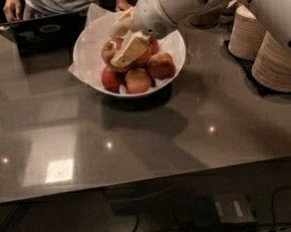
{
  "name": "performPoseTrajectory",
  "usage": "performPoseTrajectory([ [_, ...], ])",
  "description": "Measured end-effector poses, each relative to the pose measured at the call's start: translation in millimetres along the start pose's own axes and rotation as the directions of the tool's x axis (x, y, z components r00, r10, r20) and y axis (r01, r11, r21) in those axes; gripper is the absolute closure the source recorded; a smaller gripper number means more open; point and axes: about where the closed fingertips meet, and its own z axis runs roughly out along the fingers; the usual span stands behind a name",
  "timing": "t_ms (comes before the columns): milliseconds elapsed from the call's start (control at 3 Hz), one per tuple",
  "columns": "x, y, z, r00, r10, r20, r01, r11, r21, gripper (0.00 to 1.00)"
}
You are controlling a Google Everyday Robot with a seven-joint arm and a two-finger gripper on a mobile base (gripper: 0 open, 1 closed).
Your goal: Pick apple from white bowl
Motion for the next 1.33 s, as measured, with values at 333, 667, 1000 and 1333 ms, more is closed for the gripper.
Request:
performPoseTrajectory([
  [333, 2.2, 0.0, 5.1, 1.000, -0.003, -0.014, 0.003, 1.0000, -0.001, 0.95],
  [667, 7.7, -3.2, 10.2, 0.999, -0.012, -0.032, 0.012, 0.9999, -0.005, 0.76],
  [1000, 7.7, -3.2, 10.3, 0.999, -0.012, -0.032, 0.012, 0.9999, -0.005, 0.53],
  [1333, 7.7, -3.2, 10.3, 0.999, -0.012, -0.032, 0.012, 0.9999, -0.005, 0.29],
])
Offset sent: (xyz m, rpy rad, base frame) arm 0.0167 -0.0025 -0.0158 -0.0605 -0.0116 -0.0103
